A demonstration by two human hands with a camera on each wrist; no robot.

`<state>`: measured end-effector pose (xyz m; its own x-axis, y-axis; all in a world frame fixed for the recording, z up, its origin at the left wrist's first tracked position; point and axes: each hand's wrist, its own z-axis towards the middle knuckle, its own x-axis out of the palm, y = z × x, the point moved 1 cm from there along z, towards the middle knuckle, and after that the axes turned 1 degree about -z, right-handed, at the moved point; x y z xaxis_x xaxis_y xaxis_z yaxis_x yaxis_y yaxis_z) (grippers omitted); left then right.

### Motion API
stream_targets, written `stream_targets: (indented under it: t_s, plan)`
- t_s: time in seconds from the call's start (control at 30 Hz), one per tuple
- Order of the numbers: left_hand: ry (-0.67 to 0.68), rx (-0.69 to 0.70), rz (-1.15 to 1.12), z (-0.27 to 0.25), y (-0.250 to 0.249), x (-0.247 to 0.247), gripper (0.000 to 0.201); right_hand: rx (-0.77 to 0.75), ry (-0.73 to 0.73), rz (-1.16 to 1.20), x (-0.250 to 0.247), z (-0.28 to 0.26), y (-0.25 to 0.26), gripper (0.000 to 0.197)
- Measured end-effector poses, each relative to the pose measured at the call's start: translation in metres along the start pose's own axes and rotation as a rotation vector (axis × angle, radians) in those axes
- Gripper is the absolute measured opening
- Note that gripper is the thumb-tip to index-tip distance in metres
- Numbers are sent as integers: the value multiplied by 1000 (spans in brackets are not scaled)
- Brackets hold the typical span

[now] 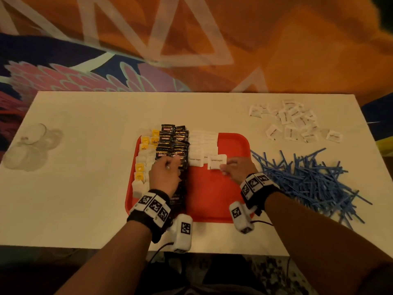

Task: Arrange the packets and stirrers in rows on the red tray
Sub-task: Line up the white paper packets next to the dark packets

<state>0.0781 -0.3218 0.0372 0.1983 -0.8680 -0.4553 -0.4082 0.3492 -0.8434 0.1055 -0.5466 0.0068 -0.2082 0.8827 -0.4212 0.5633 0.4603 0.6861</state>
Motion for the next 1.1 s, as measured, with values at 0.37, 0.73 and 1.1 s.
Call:
stream_targets:
  t_s: [0.37, 0.73, 1.1]
  plan:
    - [10, -74, -23, 11, 28, -32, 28, 110, -32, -5, 42, 57, -6, 20]
    - [25, -164, -139, 19, 36, -31, 29, -107, -218, -315, 49, 53, 3, 19]
    - [45, -192, -183, 16, 35, -32, 30, -290, -71, -455, 69, 59, 4, 34]
